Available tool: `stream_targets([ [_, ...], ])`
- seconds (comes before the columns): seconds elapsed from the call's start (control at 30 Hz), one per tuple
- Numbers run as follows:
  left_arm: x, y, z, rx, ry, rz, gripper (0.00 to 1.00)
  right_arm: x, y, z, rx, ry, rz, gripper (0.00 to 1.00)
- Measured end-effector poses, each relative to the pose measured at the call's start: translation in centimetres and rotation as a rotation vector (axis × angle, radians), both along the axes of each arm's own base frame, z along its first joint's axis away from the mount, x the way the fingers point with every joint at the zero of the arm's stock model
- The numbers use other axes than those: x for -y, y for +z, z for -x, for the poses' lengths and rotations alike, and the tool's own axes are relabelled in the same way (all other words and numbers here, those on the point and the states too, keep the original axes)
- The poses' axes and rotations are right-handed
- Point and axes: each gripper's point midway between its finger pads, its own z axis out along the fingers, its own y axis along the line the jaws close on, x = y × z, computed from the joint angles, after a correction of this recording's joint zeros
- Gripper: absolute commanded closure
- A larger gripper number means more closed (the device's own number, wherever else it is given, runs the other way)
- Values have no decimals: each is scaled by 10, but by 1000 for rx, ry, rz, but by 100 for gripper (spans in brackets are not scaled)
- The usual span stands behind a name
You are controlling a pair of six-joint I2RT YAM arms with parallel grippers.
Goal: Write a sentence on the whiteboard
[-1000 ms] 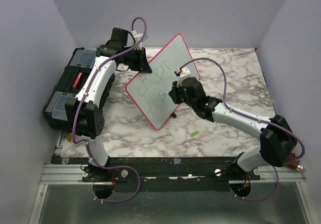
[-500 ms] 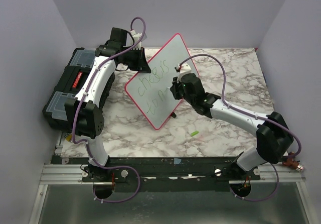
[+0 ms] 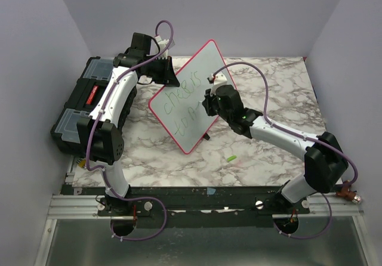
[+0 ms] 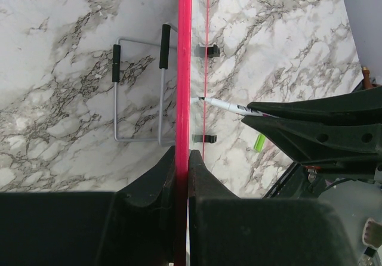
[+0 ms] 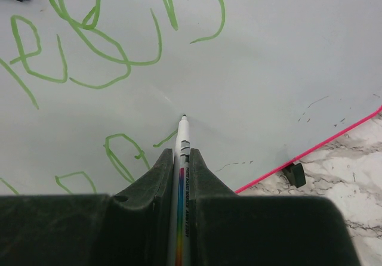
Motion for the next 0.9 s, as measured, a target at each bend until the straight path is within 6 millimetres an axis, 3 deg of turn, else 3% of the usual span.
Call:
stream_targets([
  [0.43, 0, 0, 0, -1, 1, -1, 100, -8, 3, 10, -2, 78, -38, 99],
  [0.9, 0, 0, 0, -1, 1, -1, 100, -7, -14, 28, -44, 122, -54, 99],
])
